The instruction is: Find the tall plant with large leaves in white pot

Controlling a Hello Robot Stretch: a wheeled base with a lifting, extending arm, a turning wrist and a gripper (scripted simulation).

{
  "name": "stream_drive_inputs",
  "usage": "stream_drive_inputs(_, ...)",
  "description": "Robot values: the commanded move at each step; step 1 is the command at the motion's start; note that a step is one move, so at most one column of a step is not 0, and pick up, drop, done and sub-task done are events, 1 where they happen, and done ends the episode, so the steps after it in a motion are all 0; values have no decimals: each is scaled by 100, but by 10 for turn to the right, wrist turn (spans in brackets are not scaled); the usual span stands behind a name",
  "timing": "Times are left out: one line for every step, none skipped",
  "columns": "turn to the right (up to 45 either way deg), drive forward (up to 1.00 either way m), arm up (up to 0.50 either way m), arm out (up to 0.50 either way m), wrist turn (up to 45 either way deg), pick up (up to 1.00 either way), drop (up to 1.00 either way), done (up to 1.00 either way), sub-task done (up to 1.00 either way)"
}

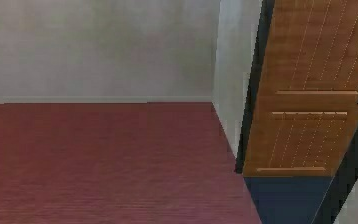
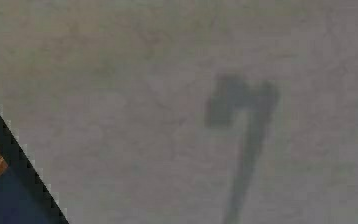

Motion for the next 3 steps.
stream_drive_inputs(0, 80, 0, 0, 0, 0, 0, 0, 0)
stream_drive_inputs(450, 0, 0, 0, 0, 0, 0, 0, 0)
stream_drive_inputs(60, 0, 0, 0, 0, 0, 0, 0, 0)
